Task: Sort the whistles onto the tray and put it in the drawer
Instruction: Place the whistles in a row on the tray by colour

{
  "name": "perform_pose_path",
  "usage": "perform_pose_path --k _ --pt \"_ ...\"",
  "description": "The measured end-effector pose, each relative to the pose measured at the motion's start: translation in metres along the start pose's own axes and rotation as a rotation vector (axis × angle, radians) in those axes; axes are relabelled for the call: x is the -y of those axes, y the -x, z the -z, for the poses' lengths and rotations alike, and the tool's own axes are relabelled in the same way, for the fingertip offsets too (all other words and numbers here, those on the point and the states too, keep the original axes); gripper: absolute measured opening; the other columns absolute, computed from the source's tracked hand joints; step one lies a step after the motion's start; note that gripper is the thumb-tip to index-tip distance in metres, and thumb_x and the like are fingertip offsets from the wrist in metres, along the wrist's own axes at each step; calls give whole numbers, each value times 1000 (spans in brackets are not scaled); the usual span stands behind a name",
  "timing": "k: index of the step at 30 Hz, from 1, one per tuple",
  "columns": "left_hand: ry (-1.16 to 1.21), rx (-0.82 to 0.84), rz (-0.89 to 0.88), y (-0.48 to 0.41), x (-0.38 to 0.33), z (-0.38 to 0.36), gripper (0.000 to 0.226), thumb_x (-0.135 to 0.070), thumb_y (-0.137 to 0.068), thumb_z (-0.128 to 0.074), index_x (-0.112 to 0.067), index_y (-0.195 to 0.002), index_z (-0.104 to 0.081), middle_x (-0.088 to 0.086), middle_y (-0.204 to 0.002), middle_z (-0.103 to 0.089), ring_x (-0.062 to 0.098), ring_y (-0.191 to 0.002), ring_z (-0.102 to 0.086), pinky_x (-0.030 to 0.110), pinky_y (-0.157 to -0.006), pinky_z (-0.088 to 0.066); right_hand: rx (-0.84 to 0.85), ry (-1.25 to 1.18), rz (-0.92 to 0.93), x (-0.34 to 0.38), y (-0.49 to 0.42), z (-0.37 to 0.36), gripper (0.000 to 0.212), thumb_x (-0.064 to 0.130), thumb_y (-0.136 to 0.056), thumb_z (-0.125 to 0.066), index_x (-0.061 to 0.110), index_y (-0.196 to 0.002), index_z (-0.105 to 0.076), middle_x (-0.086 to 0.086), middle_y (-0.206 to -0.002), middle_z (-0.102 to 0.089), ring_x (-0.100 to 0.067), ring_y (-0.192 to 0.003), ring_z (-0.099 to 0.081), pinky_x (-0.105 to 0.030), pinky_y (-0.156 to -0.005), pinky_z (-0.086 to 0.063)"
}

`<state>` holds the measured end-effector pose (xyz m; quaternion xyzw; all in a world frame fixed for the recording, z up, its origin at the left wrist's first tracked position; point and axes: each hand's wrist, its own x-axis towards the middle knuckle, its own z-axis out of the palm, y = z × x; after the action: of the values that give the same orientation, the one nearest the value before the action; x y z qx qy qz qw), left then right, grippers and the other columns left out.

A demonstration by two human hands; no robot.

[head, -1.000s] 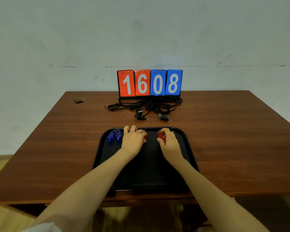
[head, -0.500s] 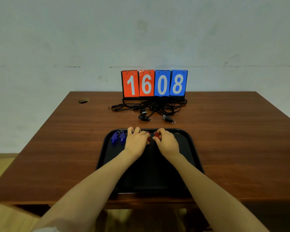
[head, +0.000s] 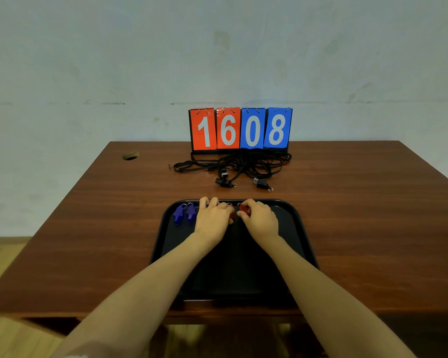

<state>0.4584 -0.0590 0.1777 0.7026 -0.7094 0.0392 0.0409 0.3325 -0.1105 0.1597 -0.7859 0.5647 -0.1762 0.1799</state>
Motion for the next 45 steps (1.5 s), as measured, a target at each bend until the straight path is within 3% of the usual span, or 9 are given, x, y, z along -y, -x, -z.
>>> perform_pose_path --k 7,14,20,28,32,39,45 --pt "5 8 8 2 -5 0 30 -20 -97 -43 -18 -125 -52 2 -129 -56 25 -118 -42 40 -104 -22 -9 43 -8 5 2 0 30 39 -92 -54 20 -115 -58 -4 -113 -62 -24 -108 -56 -40 -90 -47" --pt "-6 31 3 2 -6 3 30 -21 -97 -41 -16 -125 -48 3 -134 -52 26 -124 -39 42 -106 -20 115 136 6 11 1 11 35 37 -96 -47 18 -126 -51 -7 -125 -57 -28 -117 -52 -42 -93 -45" --pt "-27 77 -16 1 -4 9 44 -26 -94 -49 -16 -135 -41 5 -139 -46 27 -131 -34 44 -110 -17 155 95 6 9 5 19 40 35 -96 -48 17 -132 -45 -8 -128 -55 -28 -117 -53 -44 -94 -46" --pt "59 -55 78 -5 8 16 39 -26 -95 -45 -19 -133 -46 3 -137 -46 24 -128 -37 41 -109 -20 14 40 49 -4 -5 46 40 29 -96 -50 14 -133 -47 -9 -132 -50 -28 -124 -43 -40 -97 -43" --pt "79 -36 163 -25 20 24 39 -26 -95 -46 -18 -133 -46 4 -134 -47 24 -125 -41 42 -110 -21 1 76 52 -11 -20 59 45 28 -96 -50 17 -139 -42 -8 -137 -45 -27 -126 -41 -39 -99 -44" --pt "137 72 145 -66 36 23 44 -13 -93 -49 -14 -137 -43 11 -138 -43 30 -126 -42 42 -101 -38 76 58 -24 -28 -50 58 54 21 -96 -50 19 -146 -30 -10 -146 -34 -29 -131 -36 -41 -104 -41" --pt "178 108 136 -93 39 5 55 -7 -93 -47 -17 -145 -33 10 -143 -38 32 -130 -37 44 -101 -39 126 3 -32 -31 -78 45 57 22 -96 -50 20 -148 -27 -8 -152 -28 -30 -136 -30 -41 -106 -39"
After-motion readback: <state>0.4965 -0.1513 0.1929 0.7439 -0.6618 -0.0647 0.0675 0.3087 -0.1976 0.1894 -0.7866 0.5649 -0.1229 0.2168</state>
